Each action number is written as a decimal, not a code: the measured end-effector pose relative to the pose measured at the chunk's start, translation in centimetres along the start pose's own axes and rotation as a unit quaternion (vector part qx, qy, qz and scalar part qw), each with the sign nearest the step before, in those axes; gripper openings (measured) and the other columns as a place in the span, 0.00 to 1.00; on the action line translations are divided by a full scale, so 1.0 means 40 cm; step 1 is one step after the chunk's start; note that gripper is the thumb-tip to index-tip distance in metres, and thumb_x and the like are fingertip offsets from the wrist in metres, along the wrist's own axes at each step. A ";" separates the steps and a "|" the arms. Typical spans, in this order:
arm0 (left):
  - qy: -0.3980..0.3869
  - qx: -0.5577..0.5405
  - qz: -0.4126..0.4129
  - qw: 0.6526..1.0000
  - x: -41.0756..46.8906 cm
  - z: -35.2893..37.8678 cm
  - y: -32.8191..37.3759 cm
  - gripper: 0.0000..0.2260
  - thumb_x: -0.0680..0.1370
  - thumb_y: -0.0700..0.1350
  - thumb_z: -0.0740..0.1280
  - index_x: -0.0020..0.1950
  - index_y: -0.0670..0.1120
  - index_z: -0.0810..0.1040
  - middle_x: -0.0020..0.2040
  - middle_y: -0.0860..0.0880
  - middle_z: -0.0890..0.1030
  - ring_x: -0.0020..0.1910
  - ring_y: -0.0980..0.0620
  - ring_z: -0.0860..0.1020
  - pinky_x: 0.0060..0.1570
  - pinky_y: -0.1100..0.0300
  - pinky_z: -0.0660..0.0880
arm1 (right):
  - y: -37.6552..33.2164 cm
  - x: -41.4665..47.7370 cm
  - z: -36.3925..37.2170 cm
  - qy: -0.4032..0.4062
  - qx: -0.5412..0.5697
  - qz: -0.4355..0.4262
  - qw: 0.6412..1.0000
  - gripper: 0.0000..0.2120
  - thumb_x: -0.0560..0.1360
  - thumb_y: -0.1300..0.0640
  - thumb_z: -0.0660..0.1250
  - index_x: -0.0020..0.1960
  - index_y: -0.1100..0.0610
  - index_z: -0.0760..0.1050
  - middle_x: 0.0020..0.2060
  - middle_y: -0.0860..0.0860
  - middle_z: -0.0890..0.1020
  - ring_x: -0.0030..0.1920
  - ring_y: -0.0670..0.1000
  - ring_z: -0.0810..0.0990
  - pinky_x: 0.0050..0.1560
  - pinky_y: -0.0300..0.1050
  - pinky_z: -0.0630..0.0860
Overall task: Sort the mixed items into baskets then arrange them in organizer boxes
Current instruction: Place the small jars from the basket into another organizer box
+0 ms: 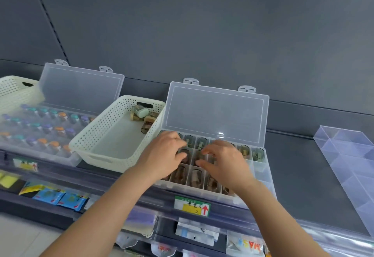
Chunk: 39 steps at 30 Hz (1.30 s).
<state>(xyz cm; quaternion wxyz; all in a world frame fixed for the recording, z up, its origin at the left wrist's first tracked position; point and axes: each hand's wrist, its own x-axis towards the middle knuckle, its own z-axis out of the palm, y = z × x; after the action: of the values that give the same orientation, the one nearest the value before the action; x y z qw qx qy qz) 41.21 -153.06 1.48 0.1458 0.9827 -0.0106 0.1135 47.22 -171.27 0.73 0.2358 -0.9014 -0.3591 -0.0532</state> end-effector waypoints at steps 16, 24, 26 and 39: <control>-0.113 0.129 -0.118 0.978 0.184 -0.074 -0.512 0.23 0.76 0.42 0.65 0.71 0.46 0.66 0.64 0.44 0.70 0.65 0.43 0.68 0.62 0.50 0.69 | -0.262 0.451 0.225 -0.114 -0.182 -0.053 0.975 0.17 0.73 0.42 0.64 0.53 0.53 0.78 0.51 0.51 0.78 0.56 0.55 0.72 0.57 0.49 0.66; -0.080 0.082 -0.010 0.993 0.265 -0.013 -0.586 0.21 0.75 0.36 0.66 0.67 0.45 0.70 0.64 0.46 0.69 0.61 0.45 0.72 0.59 0.50 0.71 | -0.272 0.541 0.298 -0.147 -0.314 -0.007 0.938 0.12 0.71 0.46 0.65 0.51 0.51 0.76 0.47 0.50 0.80 0.52 0.54 0.75 0.56 0.49 0.64; -0.066 0.072 -0.030 0.995 0.272 -0.005 -0.592 0.16 0.75 0.41 0.68 0.62 0.44 0.72 0.60 0.46 0.69 0.54 0.45 0.74 0.53 0.49 0.74 | -0.270 0.547 0.309 -0.152 -0.334 -0.001 0.930 0.14 0.70 0.44 0.68 0.52 0.51 0.75 0.47 0.51 0.78 0.52 0.54 0.75 0.56 0.48 0.63; 0.016 -0.108 -0.131 0.985 0.228 -0.043 -0.578 0.20 0.72 0.49 0.73 0.63 0.50 0.74 0.59 0.53 0.73 0.57 0.51 0.74 0.53 0.59 0.69 | -0.285 0.526 0.278 -0.067 -0.164 0.014 0.984 0.07 0.75 0.55 0.60 0.48 0.55 0.75 0.44 0.53 0.82 0.41 0.57 0.77 0.42 0.43 0.66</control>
<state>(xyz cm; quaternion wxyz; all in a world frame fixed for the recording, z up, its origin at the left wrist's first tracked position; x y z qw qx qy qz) 50.94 -130.32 -1.41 0.2649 0.9522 0.1078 0.1070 54.23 -145.81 0.90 0.0604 -0.9343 -0.3482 -0.0474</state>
